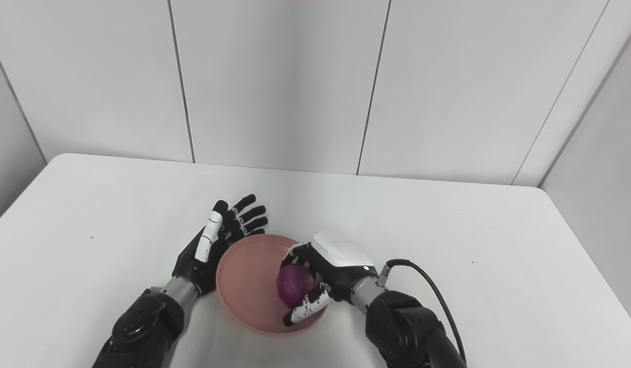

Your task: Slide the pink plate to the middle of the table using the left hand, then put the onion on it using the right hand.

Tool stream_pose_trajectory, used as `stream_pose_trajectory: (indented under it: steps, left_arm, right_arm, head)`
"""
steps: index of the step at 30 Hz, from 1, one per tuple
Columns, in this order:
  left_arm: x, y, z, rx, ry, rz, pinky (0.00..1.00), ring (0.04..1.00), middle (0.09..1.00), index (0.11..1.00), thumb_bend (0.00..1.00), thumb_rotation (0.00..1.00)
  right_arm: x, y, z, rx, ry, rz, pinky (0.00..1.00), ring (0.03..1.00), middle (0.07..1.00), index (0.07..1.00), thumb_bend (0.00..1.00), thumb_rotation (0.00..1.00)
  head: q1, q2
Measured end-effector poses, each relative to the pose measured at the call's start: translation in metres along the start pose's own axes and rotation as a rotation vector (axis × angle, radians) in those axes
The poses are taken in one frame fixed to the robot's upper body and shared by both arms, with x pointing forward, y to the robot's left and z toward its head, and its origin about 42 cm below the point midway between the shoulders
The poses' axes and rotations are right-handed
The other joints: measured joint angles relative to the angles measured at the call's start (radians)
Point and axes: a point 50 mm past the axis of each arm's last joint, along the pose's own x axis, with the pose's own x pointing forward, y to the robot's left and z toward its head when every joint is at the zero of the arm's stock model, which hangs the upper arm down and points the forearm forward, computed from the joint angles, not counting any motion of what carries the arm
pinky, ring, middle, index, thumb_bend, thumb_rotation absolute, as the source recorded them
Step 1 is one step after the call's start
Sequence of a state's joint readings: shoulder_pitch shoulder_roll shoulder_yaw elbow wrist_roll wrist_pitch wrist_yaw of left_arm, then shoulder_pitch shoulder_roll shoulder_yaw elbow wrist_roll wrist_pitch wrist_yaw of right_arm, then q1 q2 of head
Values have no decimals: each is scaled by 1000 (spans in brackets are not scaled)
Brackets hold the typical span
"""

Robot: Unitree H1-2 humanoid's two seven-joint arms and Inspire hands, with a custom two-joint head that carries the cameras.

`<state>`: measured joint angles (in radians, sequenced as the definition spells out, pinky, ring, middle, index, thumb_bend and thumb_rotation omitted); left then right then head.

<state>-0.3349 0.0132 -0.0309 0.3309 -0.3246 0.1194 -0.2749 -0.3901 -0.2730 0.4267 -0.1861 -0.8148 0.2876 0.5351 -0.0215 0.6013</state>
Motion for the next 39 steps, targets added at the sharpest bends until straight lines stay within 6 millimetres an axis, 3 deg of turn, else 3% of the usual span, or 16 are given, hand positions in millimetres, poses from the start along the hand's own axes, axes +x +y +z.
stream_pose_trajectory:
  steps: [10,15,21,29,39]
  left_arm:
    - [2,0,0,-1,3,-1,888,875,878,901,848,863]
    - [3,-2,-1,-8,2,-2,886,876,878,895,852,851]
    - [3,-3,-1,-9,2,-3,885,870,875,892,860,855]
    - [4,-3,-1,-6,4,-3,875,877,878,901,855,866]
    - [4,-3,-1,-6,4,-4,885,879,869,895,842,875]
  right_arm:
    - [-2,-2,-2,-10,-26,-6,321,432,579,690,921,343]
    - [-4,-4,2,-17,-39,-1,383,533,690,708,968,406]
    - [-9,-7,9,-37,-65,12,410,592,754,736,997,469]
    - [-15,-18,20,-98,-85,14,470,664,813,770,1000,492]
    - [-18,-24,22,-97,-86,-6,480,678,804,758,1000,473]
  head:
    - [0,-3]
    - [0,-5]
    - [-2,-5]
    - [-2,-5]
    - [-3,-6]
